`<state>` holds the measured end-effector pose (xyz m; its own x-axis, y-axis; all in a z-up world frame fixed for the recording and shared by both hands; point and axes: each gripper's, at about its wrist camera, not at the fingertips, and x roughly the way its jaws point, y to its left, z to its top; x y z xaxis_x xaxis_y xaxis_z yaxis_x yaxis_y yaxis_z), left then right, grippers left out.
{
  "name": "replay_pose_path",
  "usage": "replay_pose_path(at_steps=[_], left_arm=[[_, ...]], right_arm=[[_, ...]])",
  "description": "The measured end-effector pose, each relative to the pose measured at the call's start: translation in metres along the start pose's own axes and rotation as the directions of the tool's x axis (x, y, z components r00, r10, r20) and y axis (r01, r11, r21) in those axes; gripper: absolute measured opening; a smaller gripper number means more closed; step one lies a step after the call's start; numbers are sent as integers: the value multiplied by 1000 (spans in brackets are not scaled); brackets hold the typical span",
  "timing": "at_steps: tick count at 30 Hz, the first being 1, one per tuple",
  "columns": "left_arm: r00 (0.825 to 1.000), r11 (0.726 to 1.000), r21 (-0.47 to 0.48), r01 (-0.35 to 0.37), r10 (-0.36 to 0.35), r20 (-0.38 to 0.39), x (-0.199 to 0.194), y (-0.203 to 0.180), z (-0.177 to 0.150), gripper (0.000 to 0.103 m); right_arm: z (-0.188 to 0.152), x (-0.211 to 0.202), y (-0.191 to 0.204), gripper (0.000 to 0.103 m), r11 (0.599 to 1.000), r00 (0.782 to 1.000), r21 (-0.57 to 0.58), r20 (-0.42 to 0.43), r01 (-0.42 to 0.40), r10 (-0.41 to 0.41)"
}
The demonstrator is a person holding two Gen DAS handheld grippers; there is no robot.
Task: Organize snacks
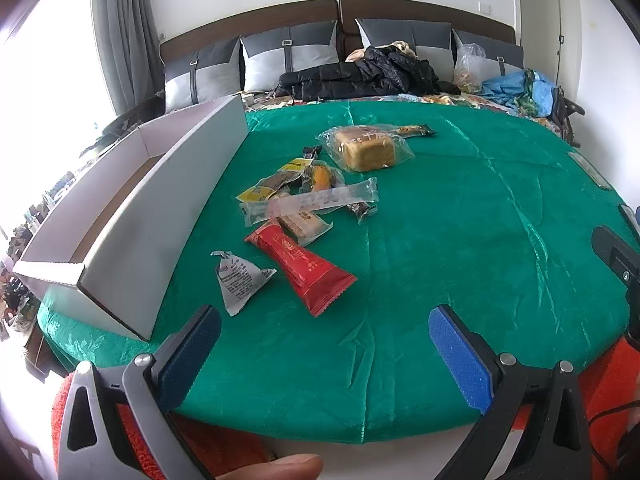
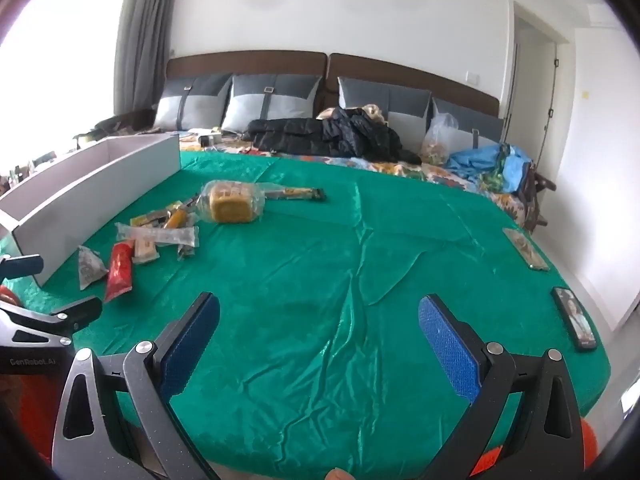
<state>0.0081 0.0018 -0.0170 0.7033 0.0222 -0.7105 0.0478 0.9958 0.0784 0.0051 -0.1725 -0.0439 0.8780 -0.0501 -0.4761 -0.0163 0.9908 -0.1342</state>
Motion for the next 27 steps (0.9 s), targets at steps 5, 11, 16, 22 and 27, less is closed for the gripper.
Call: replay_pose_path(at_steps=[5,11,16,22,27], left_arm=[[1000,1000,5,-1,1,-5,2,-1,1,103],[1000,1000,10,1,-1,-6,2,-2,0,103],[1000,1000,5,-3,3,-9,3,-1,1,103],[1000,1000,5,-9,9,-17,4,-1,0,103],[1000,1000,9,-10,10,-26,6,-1,-1,103]], right_arm=[[-2,2,-1,101,1000,1000,3,-5,0,0],[-3,5,-4,101,1000,1000,9,-20,-9,9],[-4,8,-2,101,1000,999,5,-33,-13,13],[-6,11,-1,101,1000,999,0,-49,-14,14],[-7,13,-3,101,1000,998,7,-57,-14,15]])
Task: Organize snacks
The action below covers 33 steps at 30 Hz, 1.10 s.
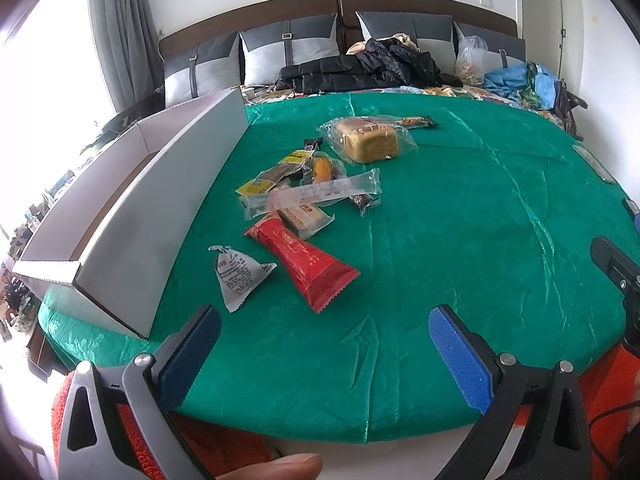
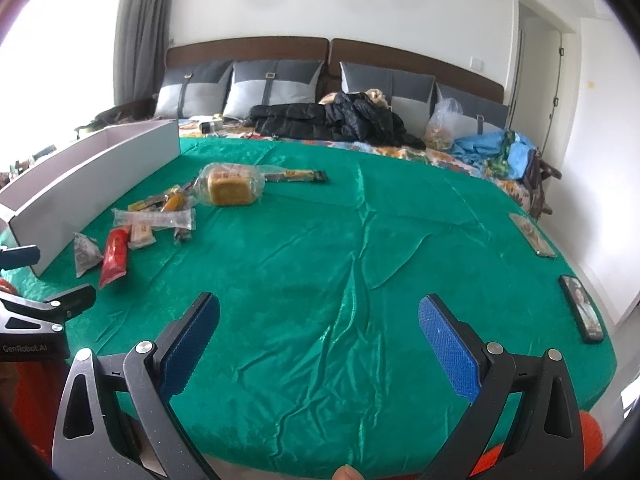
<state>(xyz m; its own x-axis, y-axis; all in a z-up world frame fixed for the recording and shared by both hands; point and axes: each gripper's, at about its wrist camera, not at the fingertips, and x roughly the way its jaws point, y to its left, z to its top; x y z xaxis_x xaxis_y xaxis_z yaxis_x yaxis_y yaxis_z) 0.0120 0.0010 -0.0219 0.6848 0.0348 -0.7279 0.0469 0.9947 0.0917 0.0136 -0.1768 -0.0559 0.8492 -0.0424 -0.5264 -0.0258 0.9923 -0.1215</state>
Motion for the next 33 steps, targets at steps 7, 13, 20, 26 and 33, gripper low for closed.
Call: replay_pose_path(at_steps=[7,13,20,26,33], left_arm=[[1000,1000,5,-1,2,-22,7,-1,0,103],[989,999,13,46,-44,-139,37,-11,-6,103],[976,998,34,60,-52,-210,71,-29,-9,103],[970,997,-17,82,-83,-228,80,-21,-11,103],[971,994,-44,96,-103,-214,81,-14,-15,103]], right_arm=[[-3,4,-1,101,1000,1000,6,-18,-4,4],[-15,27,-4,101,1000,992,25,-128,-14,17],[-40,62,-12,101,997,954,69,-298,-15,35],[-49,70,-17,101,998,942,70,-334,-1,25],[-47,78,-22,101,994,942,108,-331,-18,53]])
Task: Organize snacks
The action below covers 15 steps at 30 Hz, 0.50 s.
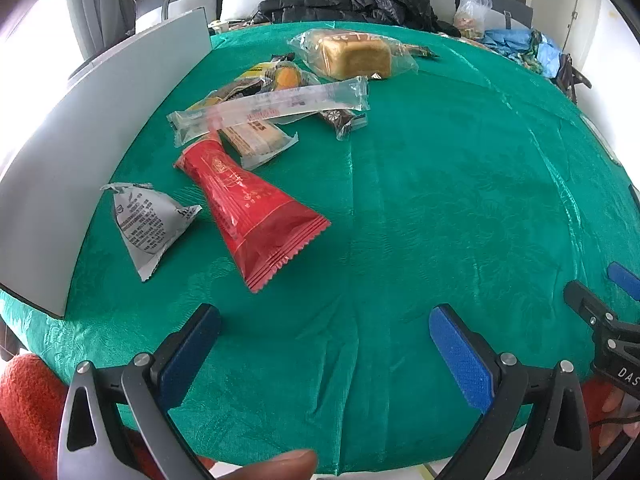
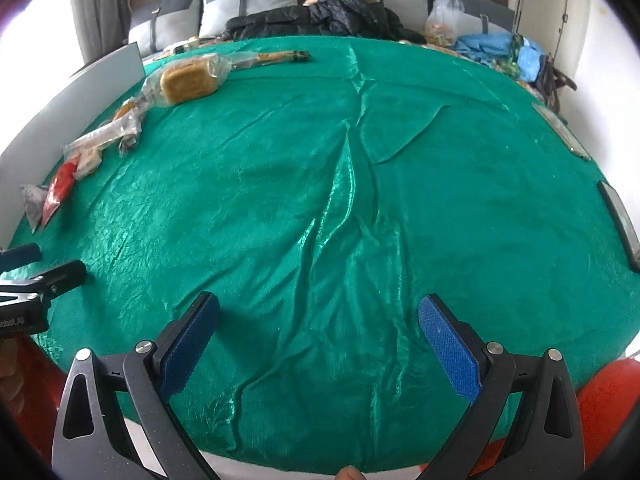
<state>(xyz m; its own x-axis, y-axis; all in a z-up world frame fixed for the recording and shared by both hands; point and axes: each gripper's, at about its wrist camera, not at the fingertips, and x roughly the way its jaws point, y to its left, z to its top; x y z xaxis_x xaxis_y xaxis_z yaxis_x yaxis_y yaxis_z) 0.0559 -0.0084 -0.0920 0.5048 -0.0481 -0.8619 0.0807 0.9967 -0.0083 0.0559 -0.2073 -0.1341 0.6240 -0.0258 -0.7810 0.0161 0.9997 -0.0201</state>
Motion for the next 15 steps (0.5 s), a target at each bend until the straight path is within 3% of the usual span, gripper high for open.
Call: replay_pose_path(at_steps=[15], left_arm=[[1000,1000,13,8,-8,19,-4,1,-3,103]], right_arm=[[1,3,2,102,1000,1000,16,30,3,-4]])
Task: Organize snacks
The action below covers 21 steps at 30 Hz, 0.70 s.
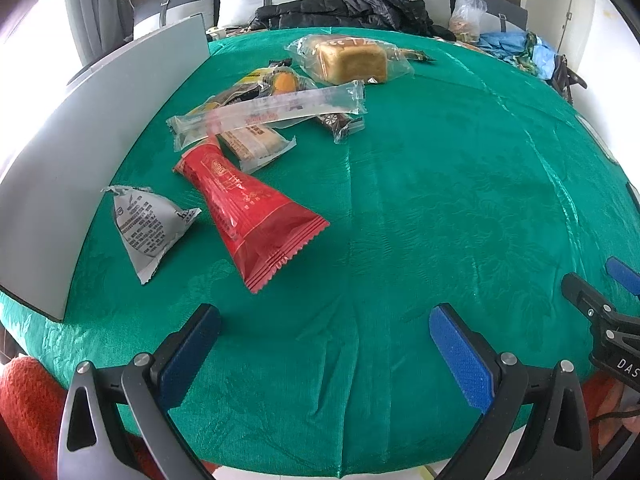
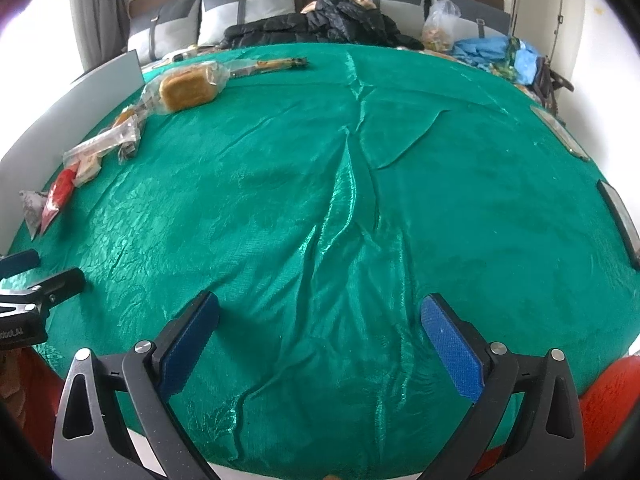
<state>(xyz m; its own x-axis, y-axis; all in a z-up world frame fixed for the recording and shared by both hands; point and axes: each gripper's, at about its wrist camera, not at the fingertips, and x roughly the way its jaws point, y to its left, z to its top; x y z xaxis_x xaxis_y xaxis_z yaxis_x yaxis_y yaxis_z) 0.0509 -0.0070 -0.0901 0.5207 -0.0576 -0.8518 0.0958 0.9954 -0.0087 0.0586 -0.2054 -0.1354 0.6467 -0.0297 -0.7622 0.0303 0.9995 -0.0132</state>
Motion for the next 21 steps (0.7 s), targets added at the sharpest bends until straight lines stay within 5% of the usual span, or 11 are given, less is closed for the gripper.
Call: replay_pose_path(at_steps=[21], left_arm=[[1000,999,43,26,-27,2,2,2,5,103]], right_arm=[[0,0,-1,102,1000,1000,-1,5,1,-1]])
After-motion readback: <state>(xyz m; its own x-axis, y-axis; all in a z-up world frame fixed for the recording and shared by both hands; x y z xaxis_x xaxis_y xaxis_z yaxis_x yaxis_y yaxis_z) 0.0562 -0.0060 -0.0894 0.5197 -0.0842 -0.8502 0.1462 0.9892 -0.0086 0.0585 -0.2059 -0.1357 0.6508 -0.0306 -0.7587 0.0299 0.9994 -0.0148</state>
